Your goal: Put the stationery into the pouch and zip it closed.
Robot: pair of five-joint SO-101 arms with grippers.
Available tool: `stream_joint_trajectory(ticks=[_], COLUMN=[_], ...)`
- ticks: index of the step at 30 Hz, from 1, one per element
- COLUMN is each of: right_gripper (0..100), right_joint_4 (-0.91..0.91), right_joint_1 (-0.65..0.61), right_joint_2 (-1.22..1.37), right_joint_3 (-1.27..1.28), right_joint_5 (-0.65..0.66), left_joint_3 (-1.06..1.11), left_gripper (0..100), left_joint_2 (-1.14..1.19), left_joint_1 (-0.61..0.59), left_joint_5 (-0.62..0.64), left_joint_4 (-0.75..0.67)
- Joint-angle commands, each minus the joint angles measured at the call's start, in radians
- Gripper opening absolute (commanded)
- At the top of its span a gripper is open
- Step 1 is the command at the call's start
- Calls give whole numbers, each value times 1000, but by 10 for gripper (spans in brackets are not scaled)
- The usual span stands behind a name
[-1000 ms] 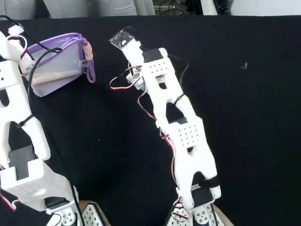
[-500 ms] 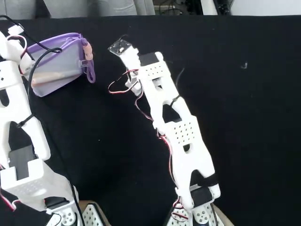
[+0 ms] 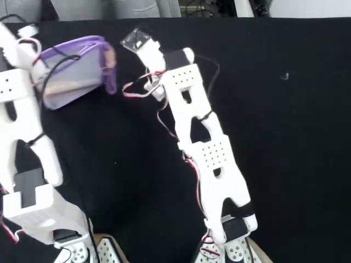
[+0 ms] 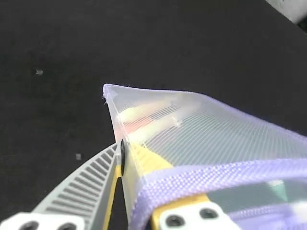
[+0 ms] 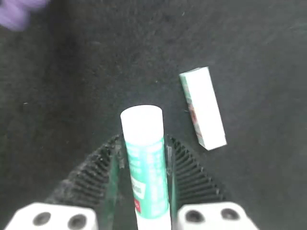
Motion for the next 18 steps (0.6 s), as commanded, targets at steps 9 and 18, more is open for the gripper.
stream_joint_trajectory(ticks=[9,18], right_gripper=[57,57], right_joint_4=[121,129], right_joint_1=[199,356], right_joint_2=[-67,-240], right_joint_3=[-367,-367], right_joint_5=[-91,-132], left_joint_3=[-275,-205], left_gripper=[30,29], left_joint_2=[-44,-41], left_joint_1=[245,410], left_joint_5=[2,8], left_joint_4=[112,112])
